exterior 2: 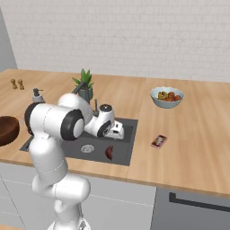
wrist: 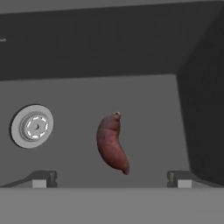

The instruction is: Pick the potato from the sink and place it in the bowl. Then pick the bowl and place it in the microwave. Then close the microwave door and press the start button.

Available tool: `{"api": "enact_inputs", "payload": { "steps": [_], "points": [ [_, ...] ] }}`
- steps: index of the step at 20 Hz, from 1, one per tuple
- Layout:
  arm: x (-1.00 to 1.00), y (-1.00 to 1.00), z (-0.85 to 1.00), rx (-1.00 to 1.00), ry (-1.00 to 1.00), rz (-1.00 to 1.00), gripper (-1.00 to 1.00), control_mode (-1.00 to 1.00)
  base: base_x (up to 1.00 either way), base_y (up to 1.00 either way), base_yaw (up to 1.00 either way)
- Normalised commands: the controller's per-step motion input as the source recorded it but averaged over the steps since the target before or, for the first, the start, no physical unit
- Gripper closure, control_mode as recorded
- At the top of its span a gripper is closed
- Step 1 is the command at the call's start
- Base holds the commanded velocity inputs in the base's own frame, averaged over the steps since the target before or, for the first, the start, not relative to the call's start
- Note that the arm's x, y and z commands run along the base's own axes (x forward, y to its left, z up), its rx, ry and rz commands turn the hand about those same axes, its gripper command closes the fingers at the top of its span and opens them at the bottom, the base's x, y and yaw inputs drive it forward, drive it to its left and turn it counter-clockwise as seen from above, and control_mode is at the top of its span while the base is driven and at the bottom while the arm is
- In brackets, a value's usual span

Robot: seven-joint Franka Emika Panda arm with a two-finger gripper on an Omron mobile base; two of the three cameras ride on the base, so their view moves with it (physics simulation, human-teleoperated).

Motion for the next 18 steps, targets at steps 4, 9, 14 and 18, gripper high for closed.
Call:
{"api": "enact_inputs", "payload": {
  "steps": [4, 9, 14, 18],
  "points": [
    [0.00, 0.03, -0.36, 0.00, 0.00, 0.00, -1.00, -1.00, 0.00, 0.00, 0.00],
    [0.00, 0.11, -0.36, 0.00, 0.00, 0.00, -1.00, -1.00, 0.00, 0.00, 0.00],
    [0.03, 0.07, -0.36, 0.00, 0.00, 0.00, -1.00, -1.00, 0.00, 0.00, 0.00],
    [0.06, 0.00, -0.40, 0.00, 0.01, 0.00, -1.00, -1.00, 0.00, 0.00, 0.00]
  ]
}}
